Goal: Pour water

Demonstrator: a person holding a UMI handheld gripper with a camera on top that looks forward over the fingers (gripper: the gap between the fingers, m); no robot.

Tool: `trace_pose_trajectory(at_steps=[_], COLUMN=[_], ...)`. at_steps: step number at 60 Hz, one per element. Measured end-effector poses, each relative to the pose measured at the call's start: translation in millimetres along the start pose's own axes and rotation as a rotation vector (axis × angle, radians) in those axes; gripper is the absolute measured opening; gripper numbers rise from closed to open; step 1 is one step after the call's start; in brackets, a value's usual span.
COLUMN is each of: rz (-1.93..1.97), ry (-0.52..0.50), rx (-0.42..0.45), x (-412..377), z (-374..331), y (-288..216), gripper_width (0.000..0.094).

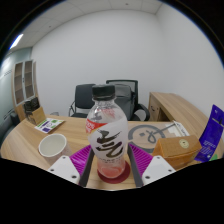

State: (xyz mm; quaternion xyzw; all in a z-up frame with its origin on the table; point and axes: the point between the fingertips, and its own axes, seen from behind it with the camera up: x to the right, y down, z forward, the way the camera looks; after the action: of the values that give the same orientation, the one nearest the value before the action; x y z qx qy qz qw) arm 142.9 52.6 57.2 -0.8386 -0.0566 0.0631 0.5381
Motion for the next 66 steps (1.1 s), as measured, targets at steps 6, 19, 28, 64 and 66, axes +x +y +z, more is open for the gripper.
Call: trace_pose_trajectory(at_steps=[6,19,28,64,66], rz=[0.005,-0.006,-0.007,0.022,0.024], ry=[0.012,0.128,0.182,0.346,0.340], rx=[-0.048,-0.085,-0.113,-0.122,-0.127], x=[0,-3,-37,-131,-135], z=[-11,-92,-182,-369,-370], y=[6,-19,-33,-16,-15], gripper_width=[0.0838,0.0857,0.0859,0.0859,0.0857])
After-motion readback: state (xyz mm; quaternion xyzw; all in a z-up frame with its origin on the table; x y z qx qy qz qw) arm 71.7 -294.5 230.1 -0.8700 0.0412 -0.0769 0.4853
